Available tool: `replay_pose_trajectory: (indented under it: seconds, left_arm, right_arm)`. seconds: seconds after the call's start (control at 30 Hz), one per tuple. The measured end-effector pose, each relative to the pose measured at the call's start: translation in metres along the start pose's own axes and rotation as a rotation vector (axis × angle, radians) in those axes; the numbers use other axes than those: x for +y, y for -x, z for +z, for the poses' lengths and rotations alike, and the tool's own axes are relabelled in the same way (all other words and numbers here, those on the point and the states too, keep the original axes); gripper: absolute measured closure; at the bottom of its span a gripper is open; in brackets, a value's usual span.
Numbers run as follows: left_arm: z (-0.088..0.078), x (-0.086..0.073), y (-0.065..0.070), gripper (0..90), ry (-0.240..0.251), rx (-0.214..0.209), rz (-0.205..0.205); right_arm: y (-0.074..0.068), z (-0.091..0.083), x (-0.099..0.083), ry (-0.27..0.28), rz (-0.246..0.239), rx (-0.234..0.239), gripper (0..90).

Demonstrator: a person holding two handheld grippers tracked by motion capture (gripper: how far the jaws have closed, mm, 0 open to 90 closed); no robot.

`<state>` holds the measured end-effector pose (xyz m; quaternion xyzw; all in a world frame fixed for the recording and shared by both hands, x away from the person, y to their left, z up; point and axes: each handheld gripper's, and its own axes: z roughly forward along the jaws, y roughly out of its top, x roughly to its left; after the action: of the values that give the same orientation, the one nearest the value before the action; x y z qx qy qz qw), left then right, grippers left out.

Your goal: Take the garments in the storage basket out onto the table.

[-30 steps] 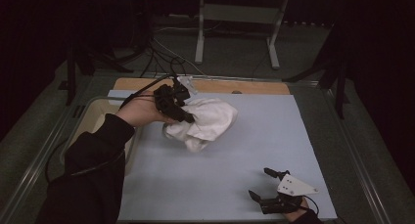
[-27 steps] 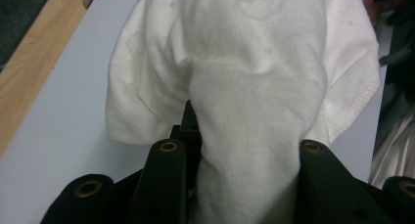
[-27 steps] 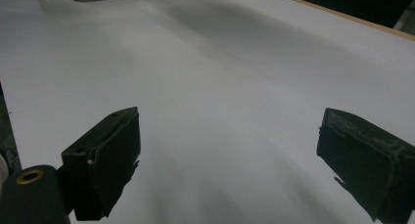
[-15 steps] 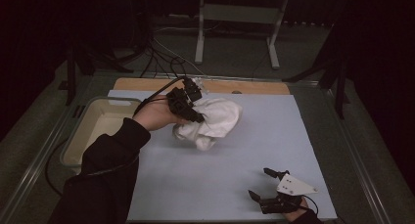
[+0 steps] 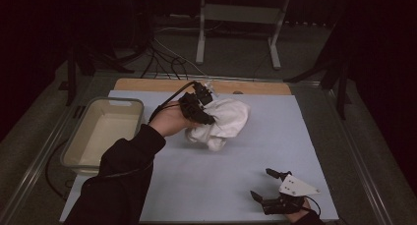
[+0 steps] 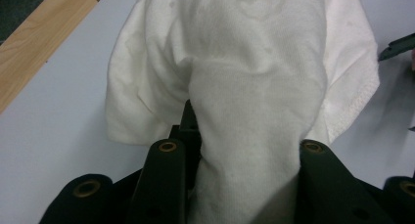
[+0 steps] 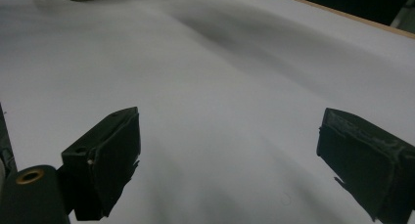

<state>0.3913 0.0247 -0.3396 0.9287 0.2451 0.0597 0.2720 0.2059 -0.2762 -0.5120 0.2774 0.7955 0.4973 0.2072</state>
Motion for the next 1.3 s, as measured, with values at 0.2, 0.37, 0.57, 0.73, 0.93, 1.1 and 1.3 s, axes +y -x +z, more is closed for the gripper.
replay_pose_trajectory:
  seconds: [0.2, 0.37, 0.57, 0.73, 0.93, 1.1, 1.3]
  left_arm:
    - [0.011, 0.003, 0.001, 69.6, 0.006, -0.026, -0.022]
    - [0.017, 0.007, -0.001, 68.1, 0.035, -0.002, -0.027]
    - [0.026, 0.01, -0.003, 43.4, 0.058, 0.035, -0.082]
    - [0.027, 0.012, -0.003, 11.7, 0.073, 0.016, -0.112]
    - [0.026, 0.01, 0.0, 0.0, 0.073, -0.008, -0.072]
    - [0.02, 0.009, 0.001, 0.0, 0.098, -0.011, -0.055]
    - [0.013, 0.006, -0.001, 0.0, 0.114, -0.044, -0.047]
  right_arm:
    - [0.0, -0.001, 0.001, -0.003, 0.005, 0.003, 9.0]
    - [-0.001, 0.0, 0.0, -0.004, 0.001, -0.001, 9.0]
    - [0.0, 0.0, 0.0, -0.002, 0.0, 0.0, 9.0]
    - [0.0, 0.0, 0.0, -0.001, -0.001, 0.002, 9.0]
    - [0.0, -0.001, 0.0, 0.0, -0.002, 0.001, 9.0]
    - [0.0, -0.001, 0.0, 0.001, 0.0, -0.003, 9.1]
    - [0.0, -0.001, 0.0, -0.001, 0.003, -0.001, 9.0]
